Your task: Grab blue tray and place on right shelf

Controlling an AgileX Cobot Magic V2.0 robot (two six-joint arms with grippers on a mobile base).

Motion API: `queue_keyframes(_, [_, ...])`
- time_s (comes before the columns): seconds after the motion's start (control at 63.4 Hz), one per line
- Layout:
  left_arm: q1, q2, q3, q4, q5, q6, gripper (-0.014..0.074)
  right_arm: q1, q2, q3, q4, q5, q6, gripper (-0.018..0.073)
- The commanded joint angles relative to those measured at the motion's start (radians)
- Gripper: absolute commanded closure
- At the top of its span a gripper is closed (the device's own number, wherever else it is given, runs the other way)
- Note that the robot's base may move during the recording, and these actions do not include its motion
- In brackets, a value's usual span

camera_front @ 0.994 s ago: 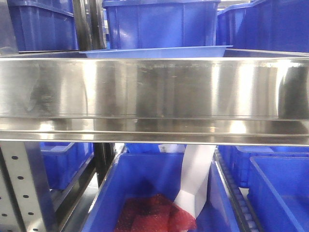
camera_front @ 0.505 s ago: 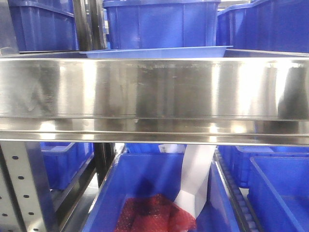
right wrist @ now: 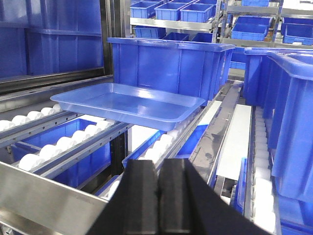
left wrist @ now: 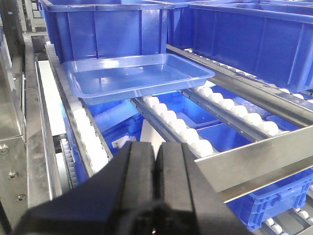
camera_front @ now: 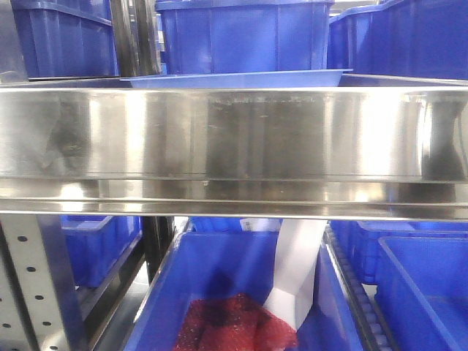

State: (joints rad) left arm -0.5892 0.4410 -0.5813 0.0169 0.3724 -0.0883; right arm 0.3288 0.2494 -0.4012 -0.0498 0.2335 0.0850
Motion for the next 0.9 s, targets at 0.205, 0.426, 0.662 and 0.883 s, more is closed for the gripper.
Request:
queue_keyframes(0.205, [0.014,-0.018,-0.01,-0.025,-0.086,0.036,0.0645,-0.007,0.008,-0.028,-0.01,-0.098,-0.011,0.0508])
queue_keyframes(0.426, [0.267,-0.233,0.169,-0.201,-0.097,0.241,0.0645,-0.007,0.008,-0.028,-0.01,-0.098,-0.011,0.0508])
queue_keyframes(0.662, [0.498,-0.47,0.458,-0.209,-0.166,0.241,0.0645,-0.007,0.008,-0.028,-0.01,-0.098,-0.011,0.0508])
queue_keyframes(0.883, [0.558,-0.467,0.637,-0.212,-0.385,0.239,0.0645,-0.007,0.008,-0.028,-0.01,-0.094,-0.011,0.0508])
